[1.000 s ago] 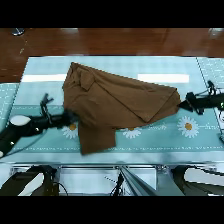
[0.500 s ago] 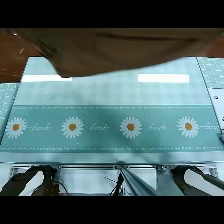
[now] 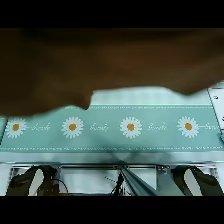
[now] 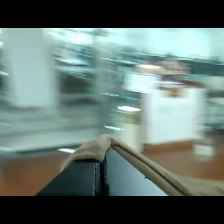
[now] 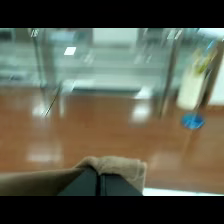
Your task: Fold the shirts.
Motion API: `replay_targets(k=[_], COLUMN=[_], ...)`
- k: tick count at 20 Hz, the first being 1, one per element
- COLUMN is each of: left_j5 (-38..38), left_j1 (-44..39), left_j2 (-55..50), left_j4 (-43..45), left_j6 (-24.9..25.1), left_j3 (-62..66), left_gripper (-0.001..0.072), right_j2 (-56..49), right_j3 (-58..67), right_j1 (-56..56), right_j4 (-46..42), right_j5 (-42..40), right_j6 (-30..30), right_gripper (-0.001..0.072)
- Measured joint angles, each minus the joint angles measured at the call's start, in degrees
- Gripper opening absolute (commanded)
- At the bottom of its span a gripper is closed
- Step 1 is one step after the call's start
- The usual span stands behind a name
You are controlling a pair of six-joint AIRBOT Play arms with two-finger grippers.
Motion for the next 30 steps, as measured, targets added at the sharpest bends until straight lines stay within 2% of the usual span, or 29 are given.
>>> replay_targets(k=[3,8,11,15,19,22,26,30], left_j5=[-2.8,-5.3,-6.5,-1.6,8.2,18.4,25.6,26.4], left_j1=[0.6,0.8,0.9,0.1,-5.6,-10.9,-14.3,-15.1], left_j2=[5.0,6.8,5.0,-2.7,-16.8,-28.3,-42.5,-51.6], left_j4=[11.1,17.5,13.6,2.1,-4.1,-6.0,-7.1,-7.3], left_j6=[-3.5,-6.2,-2.9,3.1,6.7,7.4,4.8,0.8], left_j3=[0.3,-7.2,-18.8,-33.6,-39.4,-39.3,-33.4,-28.9], left_gripper=[0.0029,0.0029,0.003,0.003,0.0029,0.0029,0.003,0.003], right_j2=[5.0,7.5,7.7,3.5,-9.6,-23.9,-43.7,-57.8], right_j3=[0.2,-5.2,-15.9,-33.3,-43.1,-41.7,-30.2,-19.8], right_j1=[0.0,0.0,0.0,0.1,3.1,6.8,8.7,9.2], right_j4=[-2.2,-2.7,1.9,7.3,10.8,12.2,12.9,13.0], right_j5=[2.9,5.6,4.0,-1.4,-9.9,-16.4,-20.9,-19.4], right_j6=[1.4,2.2,1.1,-2.7,-9.0,-11.4,-7.9,-3.0], right_gripper=[0.0031,0.0031,0.0031,0.0031,0.0031,0.0031,0.0031,0.0031])
